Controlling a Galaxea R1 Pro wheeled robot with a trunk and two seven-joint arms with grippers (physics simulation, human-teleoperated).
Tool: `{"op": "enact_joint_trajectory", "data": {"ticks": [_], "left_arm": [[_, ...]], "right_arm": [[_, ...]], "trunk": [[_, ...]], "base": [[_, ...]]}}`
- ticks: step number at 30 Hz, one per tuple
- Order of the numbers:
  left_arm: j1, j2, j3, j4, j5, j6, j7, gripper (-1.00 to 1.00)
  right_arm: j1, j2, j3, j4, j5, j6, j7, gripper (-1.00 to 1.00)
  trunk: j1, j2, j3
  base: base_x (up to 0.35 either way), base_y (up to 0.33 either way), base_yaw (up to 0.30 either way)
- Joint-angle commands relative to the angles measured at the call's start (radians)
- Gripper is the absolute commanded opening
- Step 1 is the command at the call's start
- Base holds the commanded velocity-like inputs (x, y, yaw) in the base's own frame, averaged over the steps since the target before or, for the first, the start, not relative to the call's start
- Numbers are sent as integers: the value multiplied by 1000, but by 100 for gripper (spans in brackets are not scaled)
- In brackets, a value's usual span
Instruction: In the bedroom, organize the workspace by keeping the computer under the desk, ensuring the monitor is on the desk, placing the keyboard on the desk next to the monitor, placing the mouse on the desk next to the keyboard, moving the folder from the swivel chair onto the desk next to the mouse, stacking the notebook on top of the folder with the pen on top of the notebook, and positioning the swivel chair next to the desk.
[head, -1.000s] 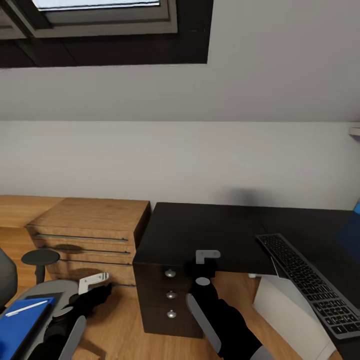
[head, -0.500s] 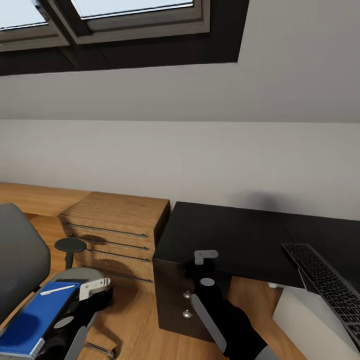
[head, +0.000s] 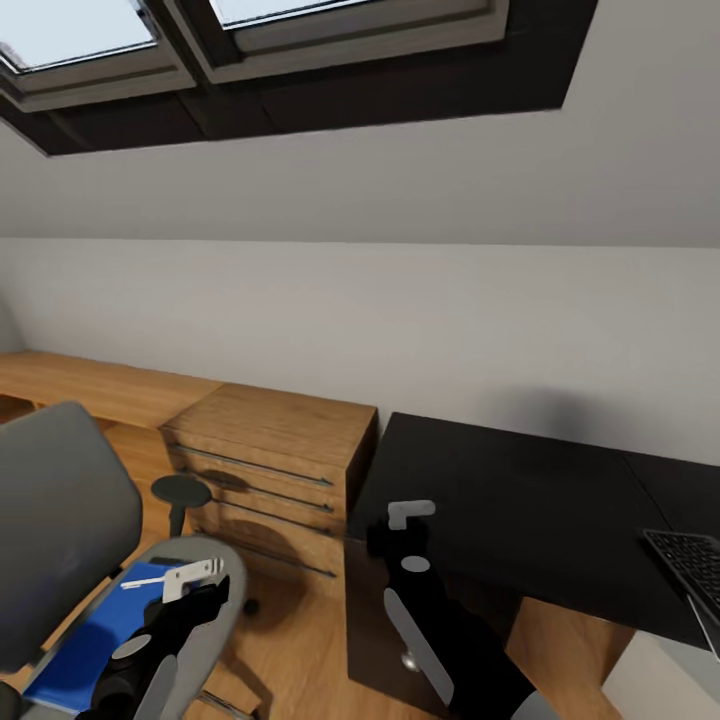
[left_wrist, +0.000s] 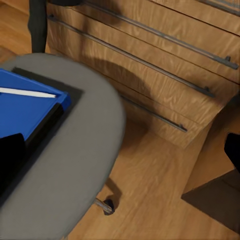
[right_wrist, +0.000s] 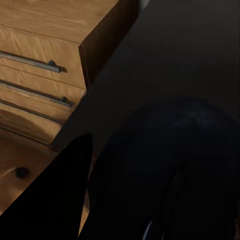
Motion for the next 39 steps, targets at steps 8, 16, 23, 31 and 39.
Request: {"op": "enact_joint_trajectory", "data": {"ticks": [8, 16, 23, 31, 39], "left_arm": [[-1, -1, -3, 0, 10, 7, 10, 100], [-1, -1, -27, 1, 10, 5, 12, 100], [-1, -1, -29, 1, 10, 4, 12, 100], [-1, -1, -35, 1, 10, 4, 13, 100], [-1, -1, -38, 1, 11, 6, 13, 100]], "right_arm": [[3, 0, 3, 7, -8, 2, 5, -100], [5, 0, 2, 21, -4, 2, 21, -100], [5, -1, 1, 49, -3, -11, 69, -100], [5, 0, 1, 88, -2, -68, 71, -100], [5, 1, -1, 145, -1, -113, 71, -100]], "trunk": [[1, -1, -1], [1, -1, -1], [1, -1, -1], [1, -1, -1], [1, -1, -1]], "base": [[104, 15, 16], [138, 1, 1], [119, 0, 0], [99, 0, 0], [105, 0, 0]]}}
